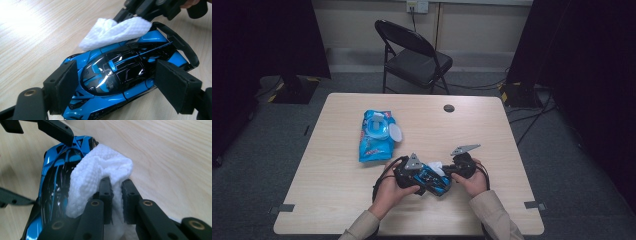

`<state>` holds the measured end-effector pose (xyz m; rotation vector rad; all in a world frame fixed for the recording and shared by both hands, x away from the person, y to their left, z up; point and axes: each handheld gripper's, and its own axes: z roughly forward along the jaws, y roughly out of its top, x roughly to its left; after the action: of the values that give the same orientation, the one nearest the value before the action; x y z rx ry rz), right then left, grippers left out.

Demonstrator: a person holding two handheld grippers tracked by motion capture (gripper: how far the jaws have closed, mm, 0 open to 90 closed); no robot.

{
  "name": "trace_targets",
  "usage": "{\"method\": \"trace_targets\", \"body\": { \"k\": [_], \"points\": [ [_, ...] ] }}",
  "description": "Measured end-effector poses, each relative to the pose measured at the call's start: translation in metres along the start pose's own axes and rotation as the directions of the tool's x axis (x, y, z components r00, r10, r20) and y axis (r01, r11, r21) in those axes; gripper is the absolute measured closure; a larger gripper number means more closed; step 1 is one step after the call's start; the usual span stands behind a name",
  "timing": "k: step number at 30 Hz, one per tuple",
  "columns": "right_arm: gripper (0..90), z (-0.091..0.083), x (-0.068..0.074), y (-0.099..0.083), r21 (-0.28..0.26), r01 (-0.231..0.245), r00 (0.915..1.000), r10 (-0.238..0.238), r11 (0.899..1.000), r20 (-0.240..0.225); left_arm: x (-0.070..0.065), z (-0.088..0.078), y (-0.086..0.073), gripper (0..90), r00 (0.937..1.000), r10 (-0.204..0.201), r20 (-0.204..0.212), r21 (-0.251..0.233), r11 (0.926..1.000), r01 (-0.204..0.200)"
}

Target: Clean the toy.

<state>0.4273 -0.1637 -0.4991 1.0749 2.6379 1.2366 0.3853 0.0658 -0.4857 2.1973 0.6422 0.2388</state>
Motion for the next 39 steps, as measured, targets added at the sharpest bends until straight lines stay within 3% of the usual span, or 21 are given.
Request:
{"method": "trace_targets", "body": {
  "k": [25,39],
  "points": [
    [80.8,0.025,0.007,0.036,0.083,0.057,0.9983,-0.058,0.995,0.006,0.0,0.0,0.0,18.9,1.0,0.002,0.002,-0.004,1.0,-0.002],
    [79.8,0.033,0.006,0.045,0.051,0.034,0.9993,-0.035,0.998,0.013,0.0,0.0,-0.002,18.9,1.0,-0.003,0.002,-0.017,0.9999,0.003]
  ]
}}
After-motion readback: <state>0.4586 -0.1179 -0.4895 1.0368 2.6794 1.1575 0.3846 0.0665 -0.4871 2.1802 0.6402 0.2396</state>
